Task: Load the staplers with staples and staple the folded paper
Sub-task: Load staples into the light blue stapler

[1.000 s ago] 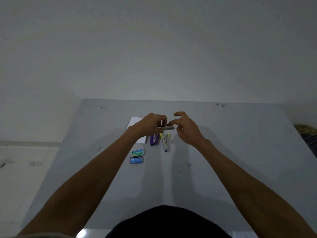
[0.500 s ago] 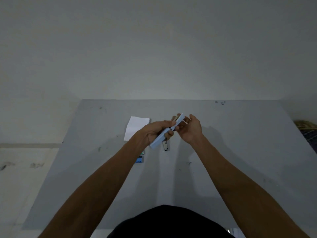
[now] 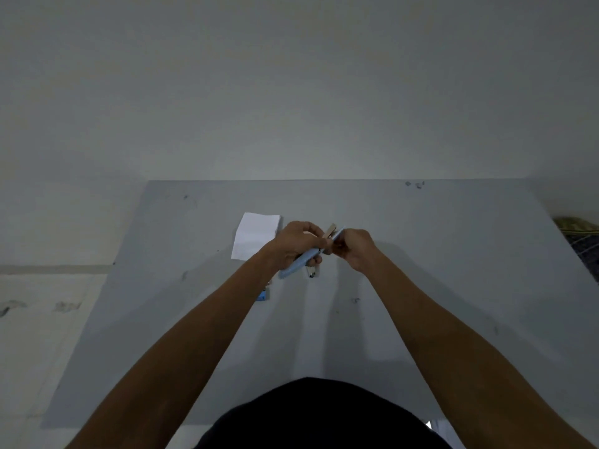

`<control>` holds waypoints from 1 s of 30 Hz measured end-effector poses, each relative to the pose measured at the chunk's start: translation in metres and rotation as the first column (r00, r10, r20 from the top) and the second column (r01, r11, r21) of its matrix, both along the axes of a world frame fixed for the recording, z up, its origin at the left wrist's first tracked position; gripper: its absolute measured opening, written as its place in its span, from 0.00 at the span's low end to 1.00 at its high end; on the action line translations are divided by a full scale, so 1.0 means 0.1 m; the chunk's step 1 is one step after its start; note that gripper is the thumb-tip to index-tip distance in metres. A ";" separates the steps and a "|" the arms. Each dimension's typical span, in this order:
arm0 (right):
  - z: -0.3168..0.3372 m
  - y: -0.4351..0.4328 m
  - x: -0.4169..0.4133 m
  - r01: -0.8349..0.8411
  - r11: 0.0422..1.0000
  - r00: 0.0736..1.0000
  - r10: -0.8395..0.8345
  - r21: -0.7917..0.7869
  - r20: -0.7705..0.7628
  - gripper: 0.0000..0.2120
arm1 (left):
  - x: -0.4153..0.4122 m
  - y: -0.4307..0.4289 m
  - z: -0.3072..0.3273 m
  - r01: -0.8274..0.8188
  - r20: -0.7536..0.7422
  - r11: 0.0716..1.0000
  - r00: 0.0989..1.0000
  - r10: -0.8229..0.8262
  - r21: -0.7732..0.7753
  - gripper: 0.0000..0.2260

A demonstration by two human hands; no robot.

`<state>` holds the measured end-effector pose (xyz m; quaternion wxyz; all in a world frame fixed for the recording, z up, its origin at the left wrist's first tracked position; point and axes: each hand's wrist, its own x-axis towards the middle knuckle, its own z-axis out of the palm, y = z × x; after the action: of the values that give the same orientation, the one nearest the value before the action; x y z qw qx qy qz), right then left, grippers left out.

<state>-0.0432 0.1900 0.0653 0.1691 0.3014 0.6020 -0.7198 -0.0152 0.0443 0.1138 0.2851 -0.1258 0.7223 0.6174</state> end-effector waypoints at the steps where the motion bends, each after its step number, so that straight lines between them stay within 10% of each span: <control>1: -0.07 0.07 0.01 -0.029 0.997 1.000 0.028 0.065 0.013 0.09 | 0.03 -0.02 -0.02 0.012 -0.071 0.998 0.997 -0.016 -0.054 0.09; 4: -0.27 0.31 0.11 -0.217 0.923 0.975 0.221 0.319 0.023 0.06 | 0.15 -0.05 -0.12 0.020 -0.228 0.993 0.973 -0.046 -0.113 0.10; 7: -0.46 0.51 0.29 -0.467 0.429 0.803 0.573 0.774 0.167 0.10 | 0.25 -0.08 -0.29 0.057 -0.324 0.954 0.933 -0.156 -0.294 0.10; 11: -0.63 0.59 0.54 -0.520 0.041 0.656 0.659 0.853 0.369 0.09 | 0.37 -0.07 -0.50 0.073 -0.408 0.887 0.869 -0.281 -0.456 0.09; 30: -0.87 0.65 0.81 -0.453 0.078 0.709 0.635 0.888 0.307 0.07 | 0.73 -0.10 -0.67 0.105 -0.394 0.800 0.828 -0.400 -0.591 0.12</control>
<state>0.0378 0.2551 -0.0214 0.1726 0.0340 0.9737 -0.1446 0.0579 0.0346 0.0472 0.1225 0.0638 0.9262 0.3509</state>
